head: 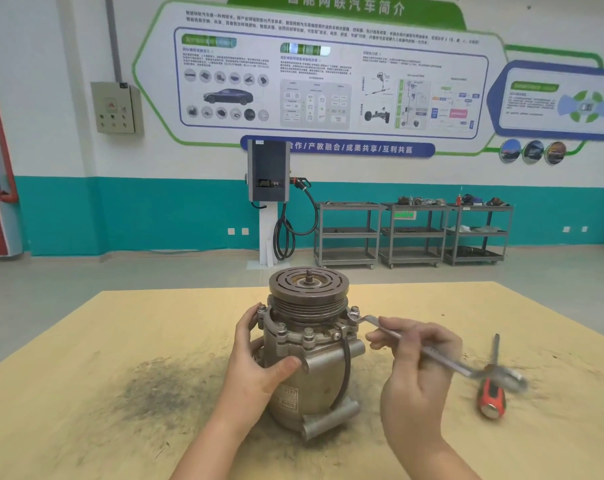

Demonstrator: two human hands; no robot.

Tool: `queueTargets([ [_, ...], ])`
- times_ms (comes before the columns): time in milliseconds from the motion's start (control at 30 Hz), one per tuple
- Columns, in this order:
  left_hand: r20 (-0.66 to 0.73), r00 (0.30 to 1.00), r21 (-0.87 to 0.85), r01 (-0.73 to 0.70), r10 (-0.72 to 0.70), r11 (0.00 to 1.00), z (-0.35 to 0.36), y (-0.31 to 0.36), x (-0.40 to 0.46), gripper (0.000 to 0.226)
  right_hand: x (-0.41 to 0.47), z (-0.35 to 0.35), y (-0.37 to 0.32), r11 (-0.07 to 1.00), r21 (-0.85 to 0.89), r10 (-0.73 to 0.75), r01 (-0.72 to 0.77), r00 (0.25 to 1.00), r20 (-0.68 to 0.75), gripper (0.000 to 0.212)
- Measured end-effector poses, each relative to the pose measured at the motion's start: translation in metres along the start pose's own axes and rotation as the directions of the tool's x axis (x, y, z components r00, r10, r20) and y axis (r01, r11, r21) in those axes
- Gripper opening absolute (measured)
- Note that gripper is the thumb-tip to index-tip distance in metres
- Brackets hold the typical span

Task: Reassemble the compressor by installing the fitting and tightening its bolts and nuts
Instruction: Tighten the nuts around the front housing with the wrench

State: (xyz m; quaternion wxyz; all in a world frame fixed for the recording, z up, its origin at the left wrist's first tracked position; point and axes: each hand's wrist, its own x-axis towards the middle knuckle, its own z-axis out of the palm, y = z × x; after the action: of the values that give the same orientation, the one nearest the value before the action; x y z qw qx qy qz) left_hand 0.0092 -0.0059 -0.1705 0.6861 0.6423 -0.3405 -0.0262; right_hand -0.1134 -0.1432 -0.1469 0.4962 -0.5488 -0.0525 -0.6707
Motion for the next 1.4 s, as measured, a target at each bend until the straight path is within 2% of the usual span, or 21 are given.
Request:
queueTargets([
  [67, 0.004, 1.0, -0.002, 0.007, -0.007, 1.0, 0.002, 0.001, 0.0, 0.117, -0.006, 0.0, -0.002, 0.954, -0.168, -0.206, 0.247, 0.951, 0.231, 0.014],
  [133, 0.038, 0.999, -0.006, 0.031, -0.03, 1.0, 0.006, 0.003, -0.001, 0.127, -0.006, 0.003, -0.002, 0.87, -0.296, -0.266, 0.395, 0.88, 0.393, 0.032],
  [167, 0.046, 0.998, 0.004, 0.038, -0.038, 0.999, 0.008, 0.004, -0.002, 0.131, -0.004, 0.007, -0.005, 0.852, -0.327, -0.247, 0.409, 0.864, 0.438, 0.035],
  [233, 0.037, 0.998, 0.021, 0.055, -0.055, 0.998, 0.014, 0.009, -0.004, 0.141, 0.003, 0.014, -0.01, 0.833, -0.334, -0.237, 0.44, 0.83, 0.504, 0.021],
  [300, 0.015, 0.998, 0.04, 0.061, -0.062, 0.997, 0.02, 0.011, -0.004, 0.153, 0.013, 0.016, -0.015, 0.843, -0.301, -0.257, 0.447, 0.824, 0.505, 0.011],
  [367, -0.019, 0.998, 0.077, 0.057, -0.056, 0.995, 0.024, 0.011, -0.004, 0.153, 0.027, 0.015, -0.022, 0.928, -0.22, -0.206, 0.299, 0.907, 0.366, 0.012],
  [433, -0.028, 0.998, 0.111, 0.06, -0.057, 0.992, 0.023, 0.009, -0.003, 0.149, 0.043, 0.013, -0.027, 0.994, -0.11, 0.023, -0.005, 0.987, 0.161, 0.014],
  [467, -0.027, 0.998, 0.134, 0.059, -0.056, 0.989, 0.021, 0.008, -0.001, 0.147, 0.049, 0.011, -0.025, 0.983, -0.017, 0.185, -0.185, 0.98, 0.074, 0.019],
  [533, -0.01, 0.999, 0.167, 0.054, -0.053, 0.984, 0.014, 0.006, 0.002, 0.143, 0.058, 0.007, -0.016, 0.847, 0.211, 0.5, -0.489, 0.866, -0.001, 0.026],
  [633, 0.037, 0.998, 0.168, 0.051, -0.058, 0.984, 0.006, 0.006, 0.006, 0.139, 0.064, 0.004, -0.001, 0.645, 0.348, 0.721, -0.68, 0.693, 0.019, 0.024],
  [733, 0.052, 0.996, 0.166, 0.057, -0.067, 0.984, 0.005, 0.008, 0.006, 0.137, 0.07, 0.002, 0.011, 0.527, 0.365, 0.792, -0.767, 0.599, 0.116, 0.019],
  [900, 0.06, 0.996, 0.146, 0.051, -0.061, 0.988, 0.005, 0.009, 0.004, 0.136, 0.081, 0.001, 0.02, 0.415, 0.362, 0.806, -0.834, 0.522, 0.279, 0.014],
  [1000, 0.067, 0.996, 0.147, 0.05, -0.06, 0.988, 0.006, 0.009, 0.003, 0.138, 0.084, 0.012, 0.023, 0.399, 0.346, 0.822, -0.849, 0.498, 0.274, 0.013],
  [1167, 0.069, 0.996, 0.136, 0.039, -0.049, 0.99, 0.006, 0.008, 0.003, 0.138, 0.098, 0.03, 0.025, 0.432, 0.167, 0.851, -0.886, 0.462, 0.251, 0.014],
  [1300, 0.072, 0.997, 0.14, 0.029, -0.04, 0.99, 0.006, 0.008, 0.002, 0.138, 0.081, 0.024, 0.028, 0.421, 0.303, 0.863, -0.855, 0.48, 0.158, 0.021],
  [1333, 0.071, 0.997, 0.135, 0.032, -0.042, 0.99, 0.006, 0.008, 0.002, 0.137, 0.075, 0.023, 0.027, 0.445, 0.346, 0.852, -0.826, 0.509, 0.119, 0.023],
  [1400, 0.065, 0.996, 0.123, 0.044, -0.053, 0.991, 0.007, 0.007, 0.003, 0.137, 0.062, 0.018, 0.023, 0.567, 0.383, 0.787, -0.729, 0.617, 0.009, 0.024],
])
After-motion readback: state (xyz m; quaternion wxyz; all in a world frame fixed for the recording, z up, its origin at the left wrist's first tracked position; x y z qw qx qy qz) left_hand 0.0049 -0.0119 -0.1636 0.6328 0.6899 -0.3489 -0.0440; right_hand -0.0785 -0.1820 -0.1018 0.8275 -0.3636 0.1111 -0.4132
